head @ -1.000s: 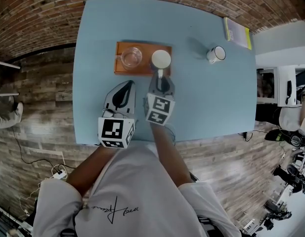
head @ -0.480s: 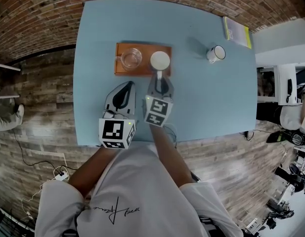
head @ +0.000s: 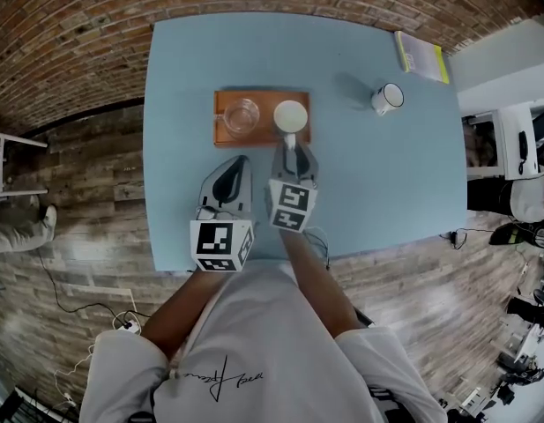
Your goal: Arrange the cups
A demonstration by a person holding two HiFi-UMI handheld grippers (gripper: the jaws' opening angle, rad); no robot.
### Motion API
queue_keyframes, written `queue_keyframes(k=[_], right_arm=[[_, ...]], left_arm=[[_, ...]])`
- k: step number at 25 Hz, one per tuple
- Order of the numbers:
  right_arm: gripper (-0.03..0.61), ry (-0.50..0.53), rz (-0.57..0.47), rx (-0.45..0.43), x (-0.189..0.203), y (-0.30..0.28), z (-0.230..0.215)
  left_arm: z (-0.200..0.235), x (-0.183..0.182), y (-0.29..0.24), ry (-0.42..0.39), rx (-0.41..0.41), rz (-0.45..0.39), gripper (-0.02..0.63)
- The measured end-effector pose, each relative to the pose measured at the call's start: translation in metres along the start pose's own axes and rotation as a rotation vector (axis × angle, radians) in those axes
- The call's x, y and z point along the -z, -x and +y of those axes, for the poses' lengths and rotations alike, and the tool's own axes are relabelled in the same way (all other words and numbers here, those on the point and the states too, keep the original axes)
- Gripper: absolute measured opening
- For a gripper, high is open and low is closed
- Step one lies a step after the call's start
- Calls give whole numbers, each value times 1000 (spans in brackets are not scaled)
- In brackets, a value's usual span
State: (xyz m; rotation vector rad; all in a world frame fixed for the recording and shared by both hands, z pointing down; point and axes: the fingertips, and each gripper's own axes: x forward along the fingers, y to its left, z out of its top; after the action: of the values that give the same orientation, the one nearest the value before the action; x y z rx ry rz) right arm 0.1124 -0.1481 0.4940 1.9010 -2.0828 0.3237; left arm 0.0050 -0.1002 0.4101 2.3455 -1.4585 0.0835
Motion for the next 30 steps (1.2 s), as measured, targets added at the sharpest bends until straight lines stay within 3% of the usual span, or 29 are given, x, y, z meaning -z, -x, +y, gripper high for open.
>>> queue_keyframes(k=[19, 30], right_arm=[[92, -81, 23, -6, -5, 47, -5], [49, -98, 12, -120, -30, 71, 25]], left_arm=[[-11, -2, 4, 8, 75, -21, 6], [-2, 0, 11, 25, 92, -22, 6]])
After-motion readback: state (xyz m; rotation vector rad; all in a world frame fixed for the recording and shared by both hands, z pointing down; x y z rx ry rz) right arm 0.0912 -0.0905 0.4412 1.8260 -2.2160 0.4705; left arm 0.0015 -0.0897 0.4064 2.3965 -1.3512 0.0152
